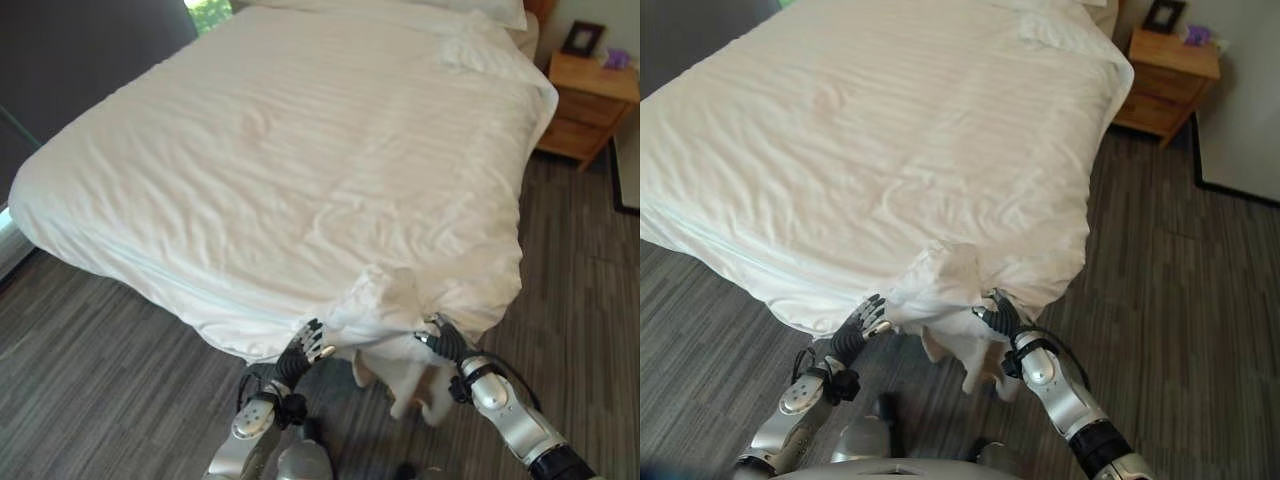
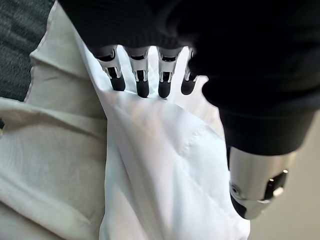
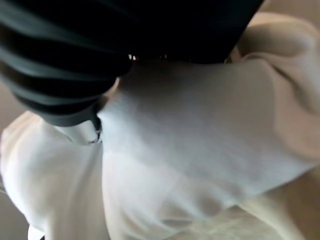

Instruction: Making the bed.

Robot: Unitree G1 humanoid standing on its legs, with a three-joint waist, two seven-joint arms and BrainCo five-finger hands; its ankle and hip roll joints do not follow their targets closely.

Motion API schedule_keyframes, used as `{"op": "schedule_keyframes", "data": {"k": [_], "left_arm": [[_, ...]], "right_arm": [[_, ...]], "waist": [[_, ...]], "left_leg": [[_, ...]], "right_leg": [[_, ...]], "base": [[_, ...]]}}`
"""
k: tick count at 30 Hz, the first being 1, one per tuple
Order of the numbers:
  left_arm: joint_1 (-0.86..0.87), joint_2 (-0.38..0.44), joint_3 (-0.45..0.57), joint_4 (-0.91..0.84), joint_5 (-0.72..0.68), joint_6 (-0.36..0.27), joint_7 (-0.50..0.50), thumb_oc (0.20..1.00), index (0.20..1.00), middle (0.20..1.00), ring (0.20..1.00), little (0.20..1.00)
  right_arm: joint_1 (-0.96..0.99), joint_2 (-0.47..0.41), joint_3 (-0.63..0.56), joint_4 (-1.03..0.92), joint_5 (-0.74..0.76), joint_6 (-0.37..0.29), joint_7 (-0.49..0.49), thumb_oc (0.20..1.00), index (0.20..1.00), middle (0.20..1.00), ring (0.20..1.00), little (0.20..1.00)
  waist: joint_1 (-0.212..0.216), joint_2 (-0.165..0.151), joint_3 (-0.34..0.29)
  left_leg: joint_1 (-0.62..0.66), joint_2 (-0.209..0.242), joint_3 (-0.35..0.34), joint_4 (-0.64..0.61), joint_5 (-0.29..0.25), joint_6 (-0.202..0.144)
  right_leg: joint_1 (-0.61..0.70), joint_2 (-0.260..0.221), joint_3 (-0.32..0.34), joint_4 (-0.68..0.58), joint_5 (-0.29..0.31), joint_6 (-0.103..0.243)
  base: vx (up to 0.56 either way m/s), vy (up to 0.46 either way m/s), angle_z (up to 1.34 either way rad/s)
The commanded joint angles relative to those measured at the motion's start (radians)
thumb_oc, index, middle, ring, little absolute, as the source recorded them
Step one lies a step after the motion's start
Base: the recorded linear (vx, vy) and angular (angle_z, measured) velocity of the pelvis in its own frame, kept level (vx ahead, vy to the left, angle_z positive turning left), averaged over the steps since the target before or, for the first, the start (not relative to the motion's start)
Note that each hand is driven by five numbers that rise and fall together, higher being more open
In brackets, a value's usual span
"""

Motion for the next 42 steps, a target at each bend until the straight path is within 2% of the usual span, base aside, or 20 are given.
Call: {"op": "schedule_keyframes", "data": {"k": [1,3,4,5,7,10,15,17,19,20,24,25,28,29,31,32,35,39,40,42], "left_arm": [[0.006,-0.004,0.009,-0.089,-0.072,-0.038,-0.029,1.0,1.0,1.0,1.0,1.0],[0.009,-0.019,0.016,-0.086,-0.102,-0.043,-0.022,1.0,1.0,1.0,1.0,1.0],[0.011,-0.039,0.02,-0.08,-0.147,-0.038,-0.019,1.0,1.0,1.0,1.0,1.0],[0.01,-0.04,0.02,-0.081,-0.148,-0.038,-0.019,1.0,1.0,1.0,1.0,1.0],[0.01,-0.057,0.019,-0.079,-0.19,-0.016,-0.027,1.0,1.0,1.0,1.0,1.0],[0.007,-0.061,-0.001,-0.058,-0.207,-0.001,-0.045,1.0,1.0,1.0,1.0,1.0],[-0.015,-0.044,-0.035,-0.061,-0.22,0.017,-0.065,1.0,1.0,1.0,1.0,1.0],[-0.011,-0.031,-0.053,-0.077,-0.22,0.037,-0.09,1.0,1.0,1.0,1.0,1.0],[-0.014,-0.023,-0.054,-0.086,-0.219,0.038,-0.097,1.0,1.0,1.0,1.0,1.0],[0.004,-0.006,-0.057,-0.109,-0.225,0.051,-0.12,1.0,1.0,1.0,1.0,1.0],[0.011,0.027,-0.048,-0.119,-0.207,0.057,-0.151,1.0,1.0,1.0,1.0,1.0],[-0.006,0.056,-0.028,-0.124,-0.202,0.051,-0.153,1.0,1.0,1.0,1.0,1.0],[-0.012,0.073,-0.011,-0.13,-0.208,0.05,-0.157,1.0,1.0,1.0,1.0,1.0],[-0.013,0.089,0.034,-0.119,-0.214,0.045,-0.169,1.0,1.0,1.0,1.0,1.0],[0.011,0.085,0.055,-0.118,-0.215,0.045,-0.167,1.0,1.0,1.0,1.0,1.0],[0.028,0.08,0.074,-0.105,-0.223,0.055,-0.182,1.0,1.0,1.0,1.0,1.0],[0.049,0.051,0.101,-0.085,-0.248,0.067,-0.184,1.0,1.0,1.0,1.0,1.0],[0.056,0.045,0.101,-0.073,-0.262,0.086,-0.185,1.0,1.0,1.0,1.0,1.0],[0.056,0.049,0.101,-0.071,-0.262,0.087,-0.183,1.0,1.0,1.0,1.0,1.0],[0.061,0.06,0.103,-0.09,-0.25,0.08,-0.163,1.0,1.0,1.0,1.0,1.0]], "right_arm": [[-0.061,-0.041,-0.028,0.033,-0.032,0.002,-0.043,0.2,0.2,0.2,0.2,0.2],[-0.085,-0.056,-0.015,0.087,-0.035,0.012,-0.051,0.2,0.2,0.2,0.2,0.2],[-0.085,-0.061,-0.009,0.119,-0.039,0.028,-0.055,0.2,0.2,0.2,0.2,0.2],[-0.086,-0.062,-0.009,0.119,-0.039,0.028,-0.055,0.2,0.2,0.2,0.2,0.2],[-0.055,-0.056,0.001,0.149,-0.03,0.042,-0.039,0.2,0.2,0.2,0.2,0.2],[-0.021,-0.043,0.014,0.195,-0.018,0.04,-0.022,0.2,0.2,0.2,0.2,0.2],[0.011,-0.042,-0.006,0.295,0.0,0.049,-0.022,0.2,0.2,0.2,0.2,0.2],[0.014,-0.045,-0.016,0.385,-0.018,0.063,-0.026,0.2,0.2,0.2,0.2,0.2],[0.009,-0.04,-0.023,0.439,-0.026,0.066,-0.033,0.451,0.451,0.451,0.451,0.451],[0.003,-0.041,-0.03,0.579,-0.064,0.091,-0.04,1.0,1.0,1.0,1.0,1.0],[-0.037,-0.016,-0.067,0.794,-0.073,0.124,-0.057,1.0,1.0,1.0,1.0,1.0],[-0.056,-0.011,-0.107,0.873,-0.05,0.151,-0.058,1.0,1.0,1.0,1.0,1.0],[-0.069,-0.016,-0.132,0.898,-0.035,0.157,-0.054,1.0,1.0,1.0,1.0,1.0],[-0.064,-0.037,-0.164,0.956,-0.017,0.158,-0.036,1.0,1.0,1.0,1.0,1.0],[-0.041,-0.085,-0.214,0.995,0.02,0.167,-0.028,1.0,1.0,1.0,1.0,1.0],[-0.01,-0.109,-0.239,1.034,0.037,0.17,-0.003,1.0,1.0,1.0,1.0,1.0],[0.023,-0.172,-0.301,1.051,0.071,0.174,0.014,1.0,1.0,1.0,1.0,1.0],[0.019,-0.26,-0.355,1.021,0.113,0.172,0.027,1.0,1.0,1.0,1.0,1.0],[0.012,-0.284,-0.364,0.992,0.119,0.168,0.028,1.0,1.0,1.0,1.0,1.0],[-0.003,-0.359,-0.386,0.643,0.153,0.15,0.006,1.0,1.0,1.0,1.0,1.0]], "waist": [[0.016,0.013,0.007],[0.037,0.046,0.042],[0.033,0.045,0.07],[0.031,0.047,0.067],[-0.004,0.011,0.065],[-0.044,-0.001,0.026],[-0.15,0.026,-0.039],[-0.177,0.048,-0.056],[-0.186,0.044,-0.064],[-0.184,0.05,-0.062],[-0.184,0.039,-0.06],[-0.193,0.038,-0.033],[-0.195,0.033,-0.022],[-0.175,0.034,-0.01],[-0.162,0.014,-0.012],[-0.155,-0.005,-0.03],[-0.157,-0.031,-0.053],[-0.162,-0.06,-0.072],[-0.166,-0.067,-0.074],[-0.185,-0.068,-0.067]], "left_leg": [[-0.122,0.043,-0.009,0.072,0.137,-0.081],[-0.154,0.016,-0.19,0.132,0.156,-0.13],[-0.152,-0.009,-0.321,0.226,0.123,-0.142],[-0.157,-0.007,-0.323,0.227,0.125,-0.141],[-0.073,0.05,-0.31,0.393,0.019,-0.107],[0.092,0.098,-0.355,0.392,-0.044,-0.115],[0.268,0.236,-0.321,0.23,0.04,-0.17],[0.302,0.21,-0.316,0.096,-0.011,-0.18],[0.3,0.185,-0.292,0.043,-0.039,-0.179],[0.307,0.152,-0.277,-0.017,-0.094,-0.168],[0.289,0.086,-0.277,-0.063,-0.125,-0.145],[0.267,0.065,-0.292,-0.063,-0.133,-0.133],[0.247,0.051,-0.289,-0.063,-0.127,-0.121],[0.221,0.044,-0.259,-0.063,-0.118,-0.104],[0.218,0.031,-0.263,-0.063,-0.115,-0.102],[0.212,0.025,-0.25,-0.063,-0.114,-0.106],[0.215,0.03,-0.24,-0.063,-0.117,-0.108],[0.209,0.023,-0.234,-0.063,-0.113,-0.103],[0.209,0.021,-0.233,-0.063,-0.113,-0.1],[0.219,0.013,-0.22,-0.063,-0.131,-0.087]], "right_leg": [[0.236,0.018,-0.048,-0.133,0.029,0.048],[0.215,0.019,-0.024,-0.14,0.045,0.028],[0.193,-0.011,-0.021,-0.131,0.072,0.02],[0.19,-0.008,-0.022,-0.133,0.076,0.019],[0.148,-0.058,-0.061,-0.126,0.127,0.011],[0.095,-0.074,-0.112,-0.135,0.154,0.015],[-0.001,-0.122,-0.208,-0.142,0.203,0.043],[-0.019,-0.136,-0.235,-0.132,0.227,0.073],[-0.038,-0.162,-0.245,-0.122,0.247,0.081],[-0.053,-0.184,-0.244,-0.117,0.279,0.097],[-0.089,-0.233,-0.22,-0.141,0.355,0.135],[-0.131,-0.244,-0.141,-0.125,0.372,0.167],[-0.167,-0.241,-0.074,-0.084,0.369,0.174],[-0.135,-0.227,-0.034,-0.021,0.317,0.168],[-0.124,-0.236,-0.031,-0.027,0.346,0.17],[-0.089,-0.239,-0.073,-0.102,0.338,0.163],[-0.036,-0.228,-0.095,-0.2,0.37,0.173],[-0.032,-0.236,-0.099,-0.208,0.384,0.183],[-0.034,-0.238,-0.1,-0.203,0.39,0.185],[-0.077,-0.248,-0.089,-0.124,0.383,0.189]], "base": [[-0.46,-0.114,-0.71],[-0.54,-0.015,-0.46],[-0.45,0.035,-0.41],[-0.6,0.057,-0.06],[-0.47,0.055,0.11],[-0.31,0.121,0.2],[-0.3,0.313,0.78],[-0.22,0.332,1.0],[-0.12,0.23,0.77],[-0.06,0.168,0.7],[-0.16,0.236,0.35],[-0.17,0.103,-0.01],[-0.22,0.114,0.02],[-0.23,0.113,-0.06],[-0.15,0.065,-0.34],[-0.03,-0.025,-0.36],[-0.01,-0.049,-0.13],[-0.01,-0.005,-0.2],[-0.05,0.03,-0.21],[-0.08,0.07,-0.21]]}}
